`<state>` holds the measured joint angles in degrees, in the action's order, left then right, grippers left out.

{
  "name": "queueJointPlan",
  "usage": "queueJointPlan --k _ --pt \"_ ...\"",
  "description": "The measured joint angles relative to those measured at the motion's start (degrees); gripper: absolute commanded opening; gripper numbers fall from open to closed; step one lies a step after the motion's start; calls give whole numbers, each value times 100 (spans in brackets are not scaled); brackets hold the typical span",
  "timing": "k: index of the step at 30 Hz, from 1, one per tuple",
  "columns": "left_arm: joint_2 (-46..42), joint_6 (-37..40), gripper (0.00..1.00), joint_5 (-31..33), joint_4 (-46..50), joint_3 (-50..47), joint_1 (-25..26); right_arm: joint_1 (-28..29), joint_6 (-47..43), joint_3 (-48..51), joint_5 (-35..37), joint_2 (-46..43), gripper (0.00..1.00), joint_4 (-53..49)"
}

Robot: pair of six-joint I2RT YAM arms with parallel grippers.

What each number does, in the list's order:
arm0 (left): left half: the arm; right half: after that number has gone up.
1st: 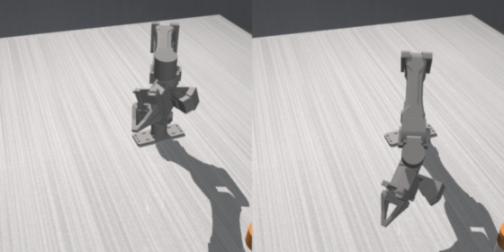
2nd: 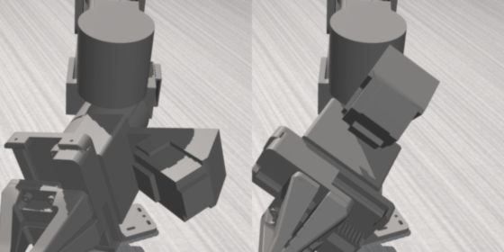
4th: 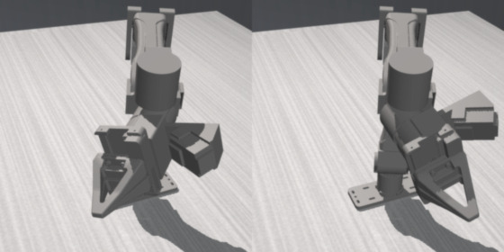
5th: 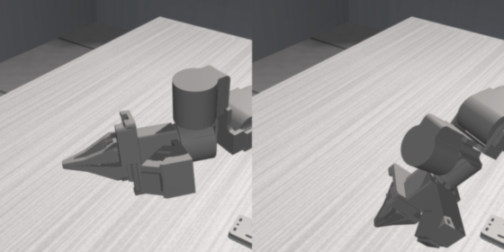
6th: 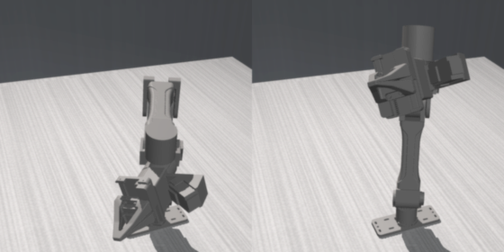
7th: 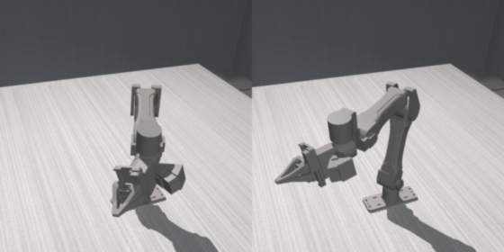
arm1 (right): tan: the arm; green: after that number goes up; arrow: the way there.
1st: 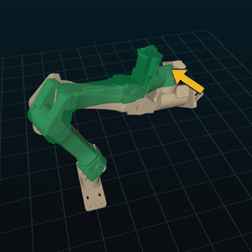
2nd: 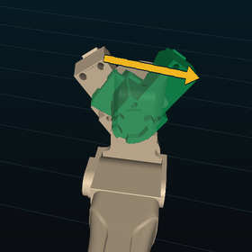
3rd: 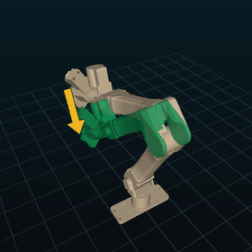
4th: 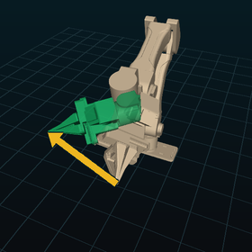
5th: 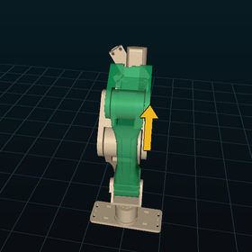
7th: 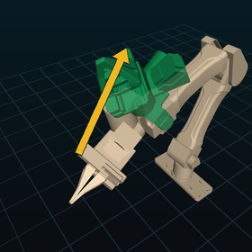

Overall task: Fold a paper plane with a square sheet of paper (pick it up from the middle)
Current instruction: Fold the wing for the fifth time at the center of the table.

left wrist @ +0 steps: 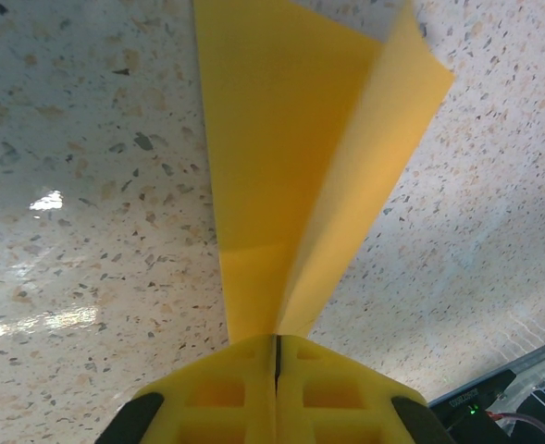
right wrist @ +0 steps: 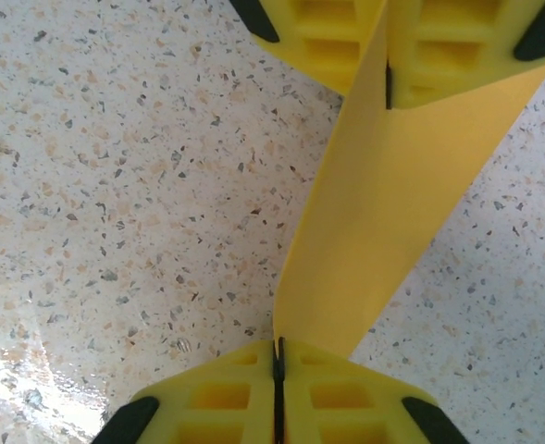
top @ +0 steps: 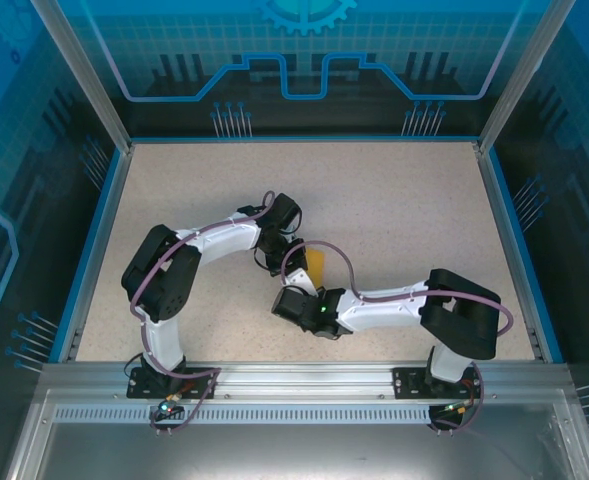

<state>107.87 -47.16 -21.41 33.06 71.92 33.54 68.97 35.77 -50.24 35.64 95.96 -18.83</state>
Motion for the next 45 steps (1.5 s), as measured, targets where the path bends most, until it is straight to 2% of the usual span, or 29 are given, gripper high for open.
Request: queueJointPlan --k 6,7,8,10,12,13,16,20,24,28,34,40,45 --pt "-2 39 28 9 52 2 -4 -116 -48 413 -361 -262 3 393" --pt "-4 44 37 15 59 2 -11 -160 -72 503 -479 -306 3 509" --pt "-15 55 40 20 61 2 -13 -212 -90 612 -623 -363 3 664" --pt "-92 39 55 33 66 -7 -42 -385 -109 929 -988 -557 3 1027" --pt "-273 -13 63 70 42 -46 -92 -577 -116 1235 -1355 -776 3 1373" --pt "-424 -22 71 105 20 -94 -136 -708 -114 1419 -1585 -909 4 1596" --pt "-970 -76 82 262 -63 -275 -256 -1104 -107 1895 -2293 -1231 4 2236" --pt "-1613 -96 83 461 -216 -505 -317 -1565 -39 2310 -3154 -1379 4 2964" --pt "-1878 -127 80 472 -459 -769 -317 -1845 72 2441 -3856 -1307 4 3521" --pt "-1941 -212 68 452 -774 -1209 -317 -2092 238 2546 -4463 -1134 4 4098" --pt "-2044 -236 53 284 -1333 -1864 -317 -2400 511 2697 -5106 -940 4 4614" --pt "-2096 -251 50 -4 -2146 -2350 -317 -2789 1001 3016 -5549 -645 5 5226" --pt "-2094 -299 48 -208 -2592 -2474 -306 -2900 1338 3077 -5722 -592 6 5392"
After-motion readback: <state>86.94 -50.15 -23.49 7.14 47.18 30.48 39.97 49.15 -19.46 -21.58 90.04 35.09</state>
